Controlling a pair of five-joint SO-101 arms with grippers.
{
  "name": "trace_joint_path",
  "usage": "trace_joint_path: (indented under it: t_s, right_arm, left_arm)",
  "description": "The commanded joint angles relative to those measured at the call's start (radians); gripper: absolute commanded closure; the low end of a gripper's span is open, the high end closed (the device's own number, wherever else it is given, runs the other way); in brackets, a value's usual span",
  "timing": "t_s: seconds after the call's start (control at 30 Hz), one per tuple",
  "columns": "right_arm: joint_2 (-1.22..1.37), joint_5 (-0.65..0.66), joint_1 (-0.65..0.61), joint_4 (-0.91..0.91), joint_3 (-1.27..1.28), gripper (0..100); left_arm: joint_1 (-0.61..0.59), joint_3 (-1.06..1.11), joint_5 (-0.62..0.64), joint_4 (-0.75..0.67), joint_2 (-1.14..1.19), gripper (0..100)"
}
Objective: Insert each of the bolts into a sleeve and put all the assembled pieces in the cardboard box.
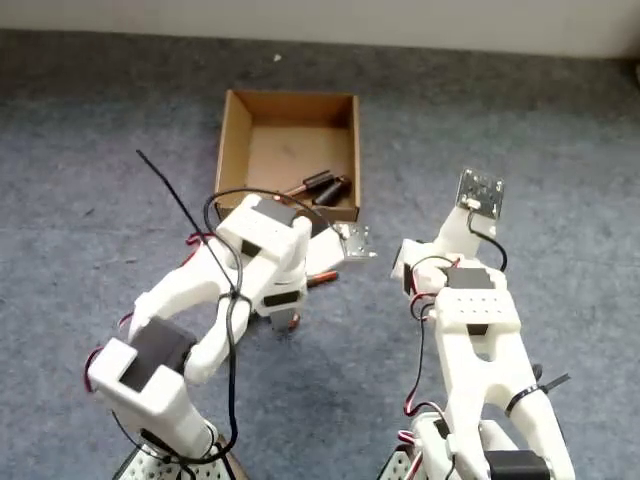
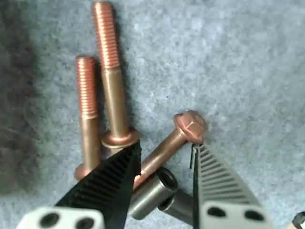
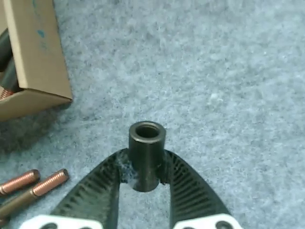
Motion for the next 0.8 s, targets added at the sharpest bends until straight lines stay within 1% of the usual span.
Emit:
trace_joint_path:
  t_s: [0.0, 0.17, 0.3, 0.4, 0.53, 0.6, 0.77]
  right_arm:
    - [-0.048, -0.008, 0.008, -0.019, -0.005, 99.5]
    - [-0.048, -0.008, 0.008, -0.019, -0.005, 99.5]
    - [-0.048, -0.008, 0.008, -0.019, -0.005, 99.5]
    - [-0.048, -0.008, 0.008, -0.019, -0.005, 99.5]
    - [-0.048, -0.008, 0.010, -0.019, -0.005, 99.5]
    - [-0.048, -0.006, 0.010, -0.019, -0.005, 99.5]
    - [-0.048, -0.002, 0.010, -0.019, -0.005, 99.5]
  left_arm:
    - [0.019, -0.091, -0.009, -0.005, 0.077, 82]
    - [0.019, -0.102, -0.005, -0.005, 0.110, 82]
    - [0.030, -0.096, -0.005, -0.005, 0.110, 91]
    - [0.050, -0.084, 0.000, -0.005, 0.110, 95]
    - [0.084, -0.077, 0.087, -0.005, 0.108, 99]
    - [0.093, -0.076, 0.132, -0.005, 0.082, 99]
    - [0.058, -0.074, 0.209, -0.005, -0.064, 100]
